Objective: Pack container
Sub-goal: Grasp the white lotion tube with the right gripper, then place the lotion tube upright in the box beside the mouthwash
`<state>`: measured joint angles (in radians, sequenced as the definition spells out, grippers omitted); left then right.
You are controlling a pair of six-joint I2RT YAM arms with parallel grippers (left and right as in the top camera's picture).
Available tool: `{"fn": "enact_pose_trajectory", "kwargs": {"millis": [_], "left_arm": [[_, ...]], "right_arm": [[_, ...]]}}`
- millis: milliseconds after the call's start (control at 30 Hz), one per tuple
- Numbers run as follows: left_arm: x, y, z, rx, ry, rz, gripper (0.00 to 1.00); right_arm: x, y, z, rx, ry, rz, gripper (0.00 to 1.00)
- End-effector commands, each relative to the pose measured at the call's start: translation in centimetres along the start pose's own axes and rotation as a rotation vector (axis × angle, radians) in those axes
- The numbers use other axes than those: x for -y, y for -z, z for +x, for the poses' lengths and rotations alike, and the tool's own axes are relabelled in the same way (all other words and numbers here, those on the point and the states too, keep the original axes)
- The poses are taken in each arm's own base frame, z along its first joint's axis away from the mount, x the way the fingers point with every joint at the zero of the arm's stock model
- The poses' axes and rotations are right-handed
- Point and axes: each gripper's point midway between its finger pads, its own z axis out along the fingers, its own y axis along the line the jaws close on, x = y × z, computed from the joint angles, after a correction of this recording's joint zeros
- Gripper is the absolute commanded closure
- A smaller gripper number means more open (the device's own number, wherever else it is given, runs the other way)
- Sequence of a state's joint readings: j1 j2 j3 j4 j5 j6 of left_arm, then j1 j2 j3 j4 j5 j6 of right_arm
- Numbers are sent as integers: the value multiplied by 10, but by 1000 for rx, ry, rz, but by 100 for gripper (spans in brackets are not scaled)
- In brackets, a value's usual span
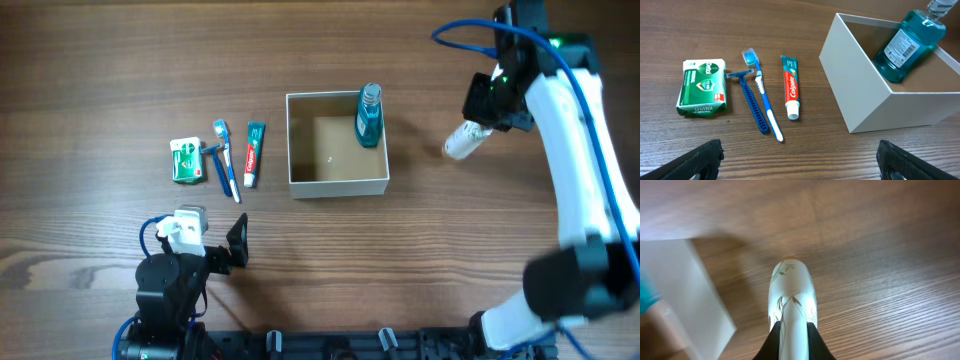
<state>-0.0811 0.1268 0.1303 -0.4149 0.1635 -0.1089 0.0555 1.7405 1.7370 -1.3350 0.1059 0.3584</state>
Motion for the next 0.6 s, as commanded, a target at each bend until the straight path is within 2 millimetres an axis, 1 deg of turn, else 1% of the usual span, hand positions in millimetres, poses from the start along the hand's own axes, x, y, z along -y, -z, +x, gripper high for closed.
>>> {"fn": "enact_pose_trajectory", "kwargs": {"millis": [0, 33, 67, 100, 133, 167, 233, 267, 333, 400, 433, 500, 567], "left_arm": [[3, 0, 2, -4, -17, 23, 0], [3, 0, 2, -4, -17, 23, 0], [3, 0, 2, -4, -17, 23, 0], [3, 0, 2, -4, -17, 24, 0], [3, 0, 2, -4, -17, 23, 0], [3, 0, 2, -4, -17, 23, 0], [3, 0, 2, -4, -17, 23, 0], [3, 0, 2, -4, -17, 23, 0], [3, 0, 2, -4, -17, 23, 0], [3, 0, 2, -4, -17, 23, 0], [3, 0, 2, -4, -17, 23, 0], [3, 0, 2, -4, -17, 23, 0], [3, 0, 2, -4, -17, 23, 0]], "right_arm": [[-34, 106, 26, 260, 109, -155, 96], [-49, 138, 46, 331, 173, -225, 96], [-71, 173, 76, 393, 230, -339, 96], [-80, 184, 89, 405, 270, -380, 96], [-89, 188, 99, 403, 311, -404, 96], [-97, 188, 105, 395, 341, -415, 96], [-116, 171, 107, 344, 389, -395, 96], [-123, 158, 104, 320, 403, -361, 96], [-134, 119, 85, 296, 406, -221, 96], [-154, 84, 77, 248, 438, -169, 96], [-158, 70, 76, 223, 453, -143, 96], [-161, 34, 70, 168, 459, -56, 96], [-156, 10, 60, 144, 445, 8, 96]]}}
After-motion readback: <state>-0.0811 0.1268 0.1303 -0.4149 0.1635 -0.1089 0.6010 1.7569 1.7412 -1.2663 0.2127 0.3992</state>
